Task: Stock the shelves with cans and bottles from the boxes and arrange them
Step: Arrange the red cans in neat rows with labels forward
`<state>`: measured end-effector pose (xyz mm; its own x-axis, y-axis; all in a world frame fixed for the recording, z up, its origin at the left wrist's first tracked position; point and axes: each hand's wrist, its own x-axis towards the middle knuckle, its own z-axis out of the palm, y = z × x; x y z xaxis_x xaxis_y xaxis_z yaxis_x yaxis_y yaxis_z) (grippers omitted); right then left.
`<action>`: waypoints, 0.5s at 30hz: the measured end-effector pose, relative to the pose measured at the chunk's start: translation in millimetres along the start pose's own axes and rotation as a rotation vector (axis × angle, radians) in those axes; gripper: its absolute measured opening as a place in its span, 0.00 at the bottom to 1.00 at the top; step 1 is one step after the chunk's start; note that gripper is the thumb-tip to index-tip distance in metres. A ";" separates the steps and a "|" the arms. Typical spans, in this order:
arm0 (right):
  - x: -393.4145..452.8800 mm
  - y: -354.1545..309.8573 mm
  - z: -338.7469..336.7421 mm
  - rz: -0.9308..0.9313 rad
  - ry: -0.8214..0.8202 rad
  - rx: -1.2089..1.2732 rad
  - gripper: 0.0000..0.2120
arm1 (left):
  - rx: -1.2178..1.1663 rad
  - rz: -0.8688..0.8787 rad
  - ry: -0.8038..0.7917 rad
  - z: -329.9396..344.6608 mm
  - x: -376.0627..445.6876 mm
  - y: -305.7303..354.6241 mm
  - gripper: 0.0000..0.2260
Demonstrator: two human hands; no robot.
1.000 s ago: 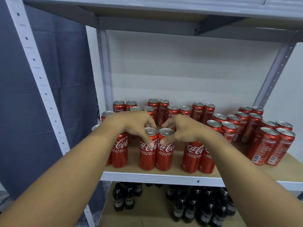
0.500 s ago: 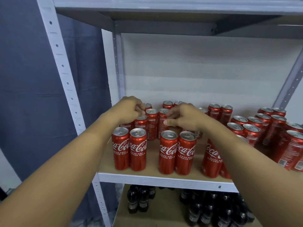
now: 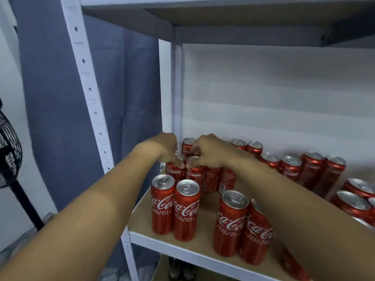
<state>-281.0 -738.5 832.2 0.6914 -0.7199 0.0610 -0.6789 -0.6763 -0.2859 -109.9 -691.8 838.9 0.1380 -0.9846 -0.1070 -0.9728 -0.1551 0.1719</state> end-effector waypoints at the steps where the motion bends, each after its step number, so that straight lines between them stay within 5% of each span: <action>1: 3.5 -0.6 1.6 -0.008 -0.007 -0.010 0.24 | 0.003 0.008 -0.009 -0.2 2.0 -1.2 0.21; 5: 11.9 -0.3 1.9 -0.013 -0.034 0.015 0.24 | 0.008 0.065 -0.081 -6.2 1.8 -5.6 0.15; 11: 16.0 -3.0 -0.1 -0.039 -0.071 0.006 0.19 | 0.039 0.094 -0.124 -15.0 -2.2 -4.0 0.28; 15: 13.2 -8.7 5.0 -0.015 -0.030 -0.066 0.17 | 0.040 0.042 -0.062 -13.2 -3.4 -5.4 0.23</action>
<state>-264.7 -741.4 830.6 0.7082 -0.7051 0.0356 -0.6825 -0.6966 -0.2214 -102.7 -688.6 851.2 0.0867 -0.9832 -0.1608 -0.9844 -0.1094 0.1379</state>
